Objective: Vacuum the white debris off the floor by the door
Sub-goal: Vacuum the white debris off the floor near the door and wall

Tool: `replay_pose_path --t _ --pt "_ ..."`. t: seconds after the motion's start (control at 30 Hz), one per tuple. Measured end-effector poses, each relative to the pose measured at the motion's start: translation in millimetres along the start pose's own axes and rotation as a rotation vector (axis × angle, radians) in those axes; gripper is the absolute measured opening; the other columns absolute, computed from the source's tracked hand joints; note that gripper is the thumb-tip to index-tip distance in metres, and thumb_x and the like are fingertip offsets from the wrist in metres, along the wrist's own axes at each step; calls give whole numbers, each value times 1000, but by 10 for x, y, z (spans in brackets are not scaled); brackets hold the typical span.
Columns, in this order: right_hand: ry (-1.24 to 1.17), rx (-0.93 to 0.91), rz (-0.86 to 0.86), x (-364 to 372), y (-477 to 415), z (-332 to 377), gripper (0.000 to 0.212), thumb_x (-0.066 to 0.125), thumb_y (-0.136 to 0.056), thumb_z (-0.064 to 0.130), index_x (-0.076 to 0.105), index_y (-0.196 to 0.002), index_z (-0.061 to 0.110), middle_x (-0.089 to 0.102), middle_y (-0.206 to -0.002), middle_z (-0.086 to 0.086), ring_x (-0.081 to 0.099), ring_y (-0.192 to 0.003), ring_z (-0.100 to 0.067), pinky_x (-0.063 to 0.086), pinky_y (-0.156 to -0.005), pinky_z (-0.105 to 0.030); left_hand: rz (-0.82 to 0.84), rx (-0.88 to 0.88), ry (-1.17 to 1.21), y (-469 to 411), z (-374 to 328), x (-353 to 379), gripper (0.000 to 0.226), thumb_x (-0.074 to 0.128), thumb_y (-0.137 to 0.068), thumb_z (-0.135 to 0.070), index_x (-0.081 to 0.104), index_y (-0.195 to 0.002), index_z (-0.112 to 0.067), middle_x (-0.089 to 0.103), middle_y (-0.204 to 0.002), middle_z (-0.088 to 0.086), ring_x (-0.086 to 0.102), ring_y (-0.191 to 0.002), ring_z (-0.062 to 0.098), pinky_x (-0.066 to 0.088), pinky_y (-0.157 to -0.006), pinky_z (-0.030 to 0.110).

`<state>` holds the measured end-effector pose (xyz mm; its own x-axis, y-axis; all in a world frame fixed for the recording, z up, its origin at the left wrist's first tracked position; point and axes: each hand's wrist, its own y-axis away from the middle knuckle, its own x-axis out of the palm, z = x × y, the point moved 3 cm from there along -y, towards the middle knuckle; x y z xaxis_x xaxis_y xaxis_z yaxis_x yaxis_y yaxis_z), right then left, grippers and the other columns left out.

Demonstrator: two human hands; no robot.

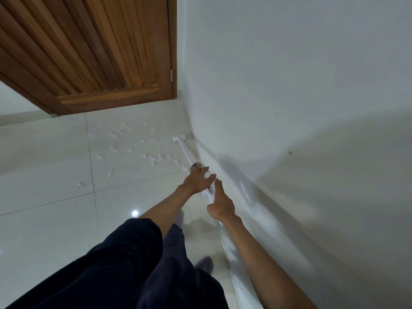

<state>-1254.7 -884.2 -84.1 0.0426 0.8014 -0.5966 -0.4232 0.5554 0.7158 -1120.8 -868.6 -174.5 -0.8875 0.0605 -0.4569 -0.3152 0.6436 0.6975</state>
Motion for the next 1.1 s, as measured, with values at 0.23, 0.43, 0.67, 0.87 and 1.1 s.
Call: replay_pose_path --t 0.23,0.43,0.67,0.87,1.1 --pt "33 -27 -9 -135 -193 317 92 54 -82 10 2 -154 32 23 -160 6 58 -115 -32 46 -83 -32 108 84 -139 -91 -108 -373 42 31 -105 -47 52 -139 -36 21 -166 1 1 -154 26 29 -114 53" --pt "75 -18 9 -114 -52 260 92 54 -86 9 -1 -156 30 1 -164 8 55 -121 -33 46 -90 -33 108 103 -177 37 -113 -298 49 30 -103 -52 49 -143 -32 19 -166 -2 4 -155 26 29 -114 51" --pt "83 -43 24 4 330 -146 92 54 -84 9 0 -156 28 4 -164 7 55 -121 -34 46 -90 -33 120 131 -189 464 -219 129 40 30 -107 -39 54 -137 -27 24 -164 1 0 -154 25 27 -116 53" --pt "114 -56 45 154 826 -748 92 53 -85 8 -3 -156 25 -2 -165 5 54 -122 -34 47 -90 -35 10 60 5 1003 -373 756 45 39 -106 -35 48 -143 -11 32 -157 7 34 -143 28 37 -105 39" --pt "144 -66 60 319 1329 -1384 93 53 -86 8 -6 -156 23 -4 -165 5 54 -123 -33 48 -92 -35 -46 6 107 1397 -345 1490 59 43 -100 -48 41 -150 -17 23 -164 3 37 -143 26 37 -108 42"
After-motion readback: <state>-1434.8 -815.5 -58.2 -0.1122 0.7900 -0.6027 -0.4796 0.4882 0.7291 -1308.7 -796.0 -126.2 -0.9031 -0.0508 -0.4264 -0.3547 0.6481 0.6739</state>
